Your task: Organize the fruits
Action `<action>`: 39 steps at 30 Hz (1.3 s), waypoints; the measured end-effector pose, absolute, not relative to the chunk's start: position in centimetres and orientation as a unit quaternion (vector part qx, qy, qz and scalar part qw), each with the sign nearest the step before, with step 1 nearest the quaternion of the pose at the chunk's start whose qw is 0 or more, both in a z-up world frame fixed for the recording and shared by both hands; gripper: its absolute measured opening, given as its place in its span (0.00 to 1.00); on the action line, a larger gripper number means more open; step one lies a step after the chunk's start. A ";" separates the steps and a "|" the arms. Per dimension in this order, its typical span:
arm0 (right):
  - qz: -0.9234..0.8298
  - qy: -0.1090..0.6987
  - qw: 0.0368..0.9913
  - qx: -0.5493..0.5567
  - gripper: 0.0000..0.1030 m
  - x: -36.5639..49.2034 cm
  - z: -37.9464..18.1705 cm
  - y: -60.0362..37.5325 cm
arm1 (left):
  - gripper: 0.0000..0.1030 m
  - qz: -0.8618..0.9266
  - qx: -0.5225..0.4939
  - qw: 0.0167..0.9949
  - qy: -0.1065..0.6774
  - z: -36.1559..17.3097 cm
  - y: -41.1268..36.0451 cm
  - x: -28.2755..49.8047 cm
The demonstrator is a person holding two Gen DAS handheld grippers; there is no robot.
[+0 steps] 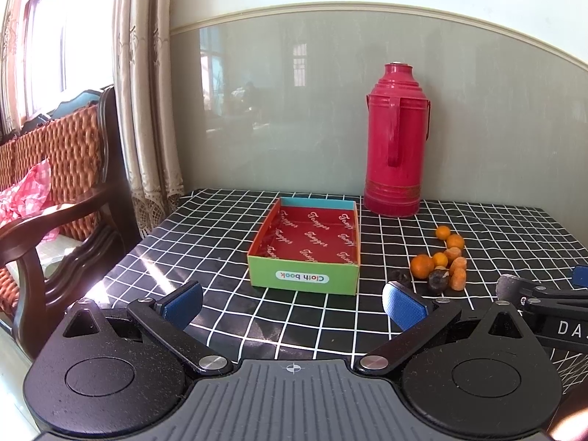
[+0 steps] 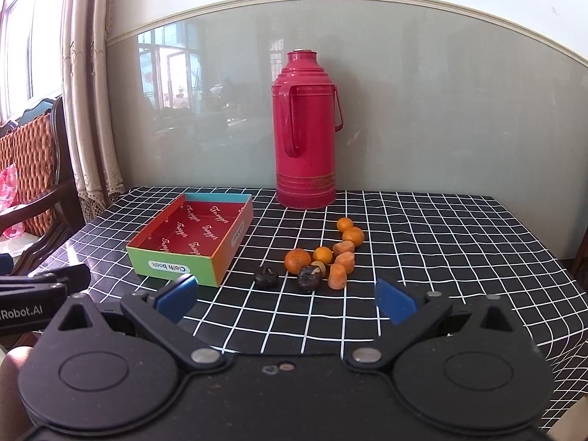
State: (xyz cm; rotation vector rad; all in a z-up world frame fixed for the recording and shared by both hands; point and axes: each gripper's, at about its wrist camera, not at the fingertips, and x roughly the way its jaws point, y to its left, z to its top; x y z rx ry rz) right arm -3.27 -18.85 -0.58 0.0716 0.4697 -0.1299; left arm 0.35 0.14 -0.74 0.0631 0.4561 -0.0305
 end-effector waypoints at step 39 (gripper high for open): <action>-0.189 0.186 0.962 0.066 0.95 0.7 -8.1 -30.2 | 0.99 -0.182 0.199 0.939 0.214 -11.5 -15.1 13.2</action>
